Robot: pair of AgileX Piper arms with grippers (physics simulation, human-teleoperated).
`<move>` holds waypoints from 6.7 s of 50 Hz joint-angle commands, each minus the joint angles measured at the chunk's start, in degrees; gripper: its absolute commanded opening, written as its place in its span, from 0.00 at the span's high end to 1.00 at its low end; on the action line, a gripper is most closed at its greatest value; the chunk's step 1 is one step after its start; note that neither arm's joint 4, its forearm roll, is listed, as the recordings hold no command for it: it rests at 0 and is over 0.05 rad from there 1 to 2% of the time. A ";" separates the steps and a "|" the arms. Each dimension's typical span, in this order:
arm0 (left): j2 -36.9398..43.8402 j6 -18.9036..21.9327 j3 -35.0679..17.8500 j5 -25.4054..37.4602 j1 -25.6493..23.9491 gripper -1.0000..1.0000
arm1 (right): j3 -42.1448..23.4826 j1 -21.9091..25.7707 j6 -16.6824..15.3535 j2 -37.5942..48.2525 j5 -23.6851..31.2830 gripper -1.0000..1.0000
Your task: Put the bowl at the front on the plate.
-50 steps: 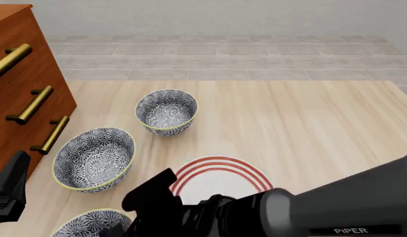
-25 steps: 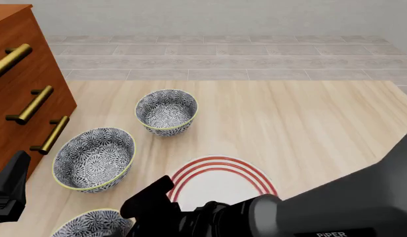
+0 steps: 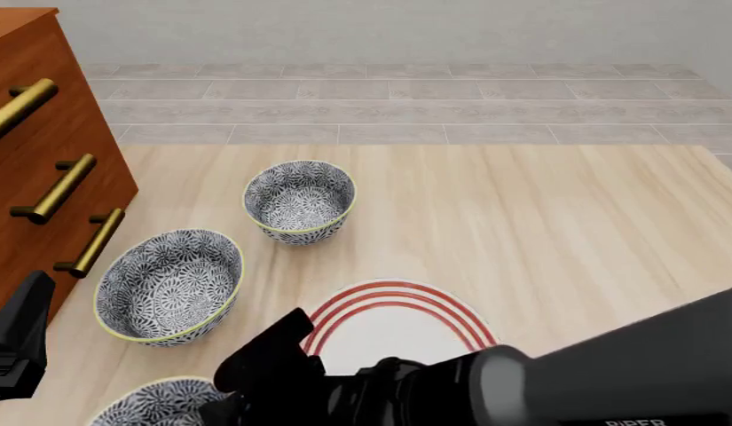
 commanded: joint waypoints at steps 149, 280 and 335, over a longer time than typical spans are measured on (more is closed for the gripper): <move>0.00 0.00 0.00 0.00 0.01 0.00 | 14.28 -34.58 7.51 -29.97 20.86 1.00; 0.00 -0.01 0.00 0.00 0.00 0.00 | 26.86 -28.84 11.71 -27.86 7.56 0.00; 0.01 0.00 0.00 0.01 0.00 0.00 | 15.64 -32.74 2.87 -39.99 26.68 0.00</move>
